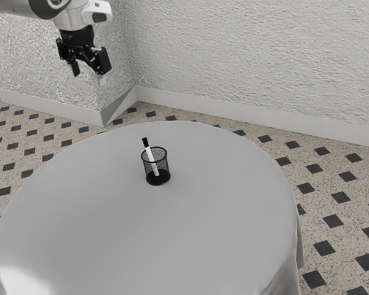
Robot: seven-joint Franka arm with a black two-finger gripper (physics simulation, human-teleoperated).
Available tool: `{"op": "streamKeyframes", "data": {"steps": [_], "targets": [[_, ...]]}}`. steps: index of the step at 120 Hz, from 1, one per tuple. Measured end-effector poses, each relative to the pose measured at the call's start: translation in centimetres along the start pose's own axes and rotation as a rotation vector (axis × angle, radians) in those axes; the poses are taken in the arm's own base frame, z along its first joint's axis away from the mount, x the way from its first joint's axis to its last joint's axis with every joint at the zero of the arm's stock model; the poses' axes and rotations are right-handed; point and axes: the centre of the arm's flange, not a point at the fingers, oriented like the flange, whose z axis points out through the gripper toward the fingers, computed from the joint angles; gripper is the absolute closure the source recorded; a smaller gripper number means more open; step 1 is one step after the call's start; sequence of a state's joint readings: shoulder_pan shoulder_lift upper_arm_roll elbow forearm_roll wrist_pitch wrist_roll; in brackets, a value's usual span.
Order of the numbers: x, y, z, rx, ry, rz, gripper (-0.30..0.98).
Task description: Take the marker out of the pen holder and place it to the left of the pen holder.
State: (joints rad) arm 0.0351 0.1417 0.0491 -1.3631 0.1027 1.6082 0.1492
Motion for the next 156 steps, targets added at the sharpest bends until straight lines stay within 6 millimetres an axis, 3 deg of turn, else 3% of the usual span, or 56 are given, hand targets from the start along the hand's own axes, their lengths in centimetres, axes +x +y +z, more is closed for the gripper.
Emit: {"op": "streamKeyframes", "data": {"steps": [24,34,42,47,53,61,69,89,100,138,156], "targets": [[0.2,0.2,0.4,-0.003,-0.005,0.017,0.0],[2.7,1.1,1.9,-0.015,-0.001,0.036,0.0],[6.2,1.1,4.3,-0.032,0.007,0.043,0.0],[8.1,0.2,6.8,-0.074,-0.001,0.036,0.0],[9.5,-1.1,9.7,-0.139,-0.015,0.031,0.0],[10.6,-1.9,11.7,-0.186,-0.017,0.034,0.0],[11.2,-1.9,13.8,-0.225,-0.036,0.041,0.0],[12.5,-1.0,21.4,-0.309,-0.116,0.06,0.0],[12.7,-0.8,24.3,-0.328,-0.15,0.067,0.0],[13.0,-0.5,30.1,-0.353,-0.186,0.079,0.0],[13.5,-0.5,30.8,-0.353,-0.16,0.083,0.02]]}}
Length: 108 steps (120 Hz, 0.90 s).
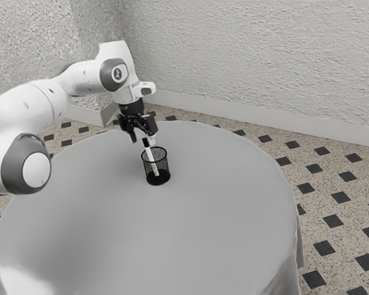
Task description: Take the marker out of the pen holder and place it to the left of the pen holder.
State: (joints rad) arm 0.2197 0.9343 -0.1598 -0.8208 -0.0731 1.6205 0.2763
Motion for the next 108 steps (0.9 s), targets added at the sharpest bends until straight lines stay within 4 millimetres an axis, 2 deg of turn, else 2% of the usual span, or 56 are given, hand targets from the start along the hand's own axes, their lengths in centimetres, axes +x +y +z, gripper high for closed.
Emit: {"op": "streamKeyframes", "data": {"steps": [27,44,52,64,79,87,98,108], "targets": [[0.3,0.2,0.2,0.005,0.014,0.009,0.52],[0.3,0.2,0.0,0.014,0.017,0.011,0.67],[0.4,1.1,-0.7,0.042,0.016,0.028,0.7],[-0.3,2.5,-4.2,0.098,0.021,0.049,0.73],[-3.3,6.0,-14.1,0.181,0.083,0.076,0.76],[-5.0,6.7,-17.5,0.217,0.089,0.074,0.77],[-6.4,6.0,-18.9,0.265,0.053,0.057,0.78],[-7.0,3.0,-17.5,0.29,-0.024,0.016,0.78]]}}
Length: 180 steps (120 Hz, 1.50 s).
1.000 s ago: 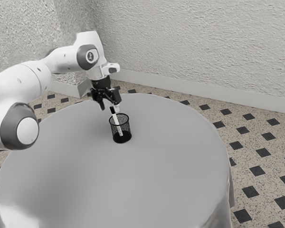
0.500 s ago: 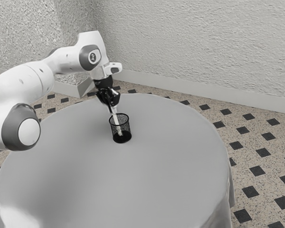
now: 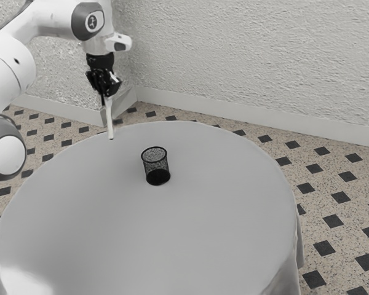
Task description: Take the marker out of the pen holder and place it to the left of the pen holder.
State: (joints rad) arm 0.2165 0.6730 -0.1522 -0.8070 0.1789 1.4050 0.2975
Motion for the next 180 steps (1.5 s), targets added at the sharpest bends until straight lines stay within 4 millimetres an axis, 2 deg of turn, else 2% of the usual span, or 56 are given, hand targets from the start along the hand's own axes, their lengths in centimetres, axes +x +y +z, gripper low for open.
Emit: {"op": "streamKeyframes", "data": {"steps": [14,22,59,82,93,106,122,132,136,140,144,148,152,159,167,173,180], "targets": [[0.8,-1.6,6.3,0.029,-0.154,-0.008,0.79],[1.1,-2.1,9.1,0.038,-0.216,-0.004,0.79],[2.2,-1.8,17.1,0.043,-0.381,0.057,0.79],[2.7,-1.1,18.8,0.036,-0.404,0.092,0.78],[2.9,-0.8,19.1,0.035,-0.403,0.105,0.75],[3.1,-0.5,20.3,0.029,-0.417,0.117,0.72],[3.1,-0.3,20.6,0.019,-0.419,0.122,0.43],[3.1,-0.2,20.5,0.016,-0.418,0.122,0.29],[3.1,-0.2,20.2,0.016,-0.413,0.122,0.25],[3.0,-0.2,18.9,0.019,-0.395,0.12,0.21],[2.6,0.1,16.8,0.015,-0.37,0.12,0.18],[1.7,0.7,13.8,0.002,-0.34,0.123,0.15],[-0.3,1.9,10.4,-0.007,-0.31,0.134,0.13],[-5.4,3.8,4.5,-0.004,-0.243,0.127,0.1],[-10.5,5.6,-0.9,0.011,-0.15,0.109,0.07],[-12.8,6.5,-3.4,0.02,-0.09,0.098,0.06],[-13.9,7.1,-4.9,0.022,-0.041,0.089,0.04]]}}
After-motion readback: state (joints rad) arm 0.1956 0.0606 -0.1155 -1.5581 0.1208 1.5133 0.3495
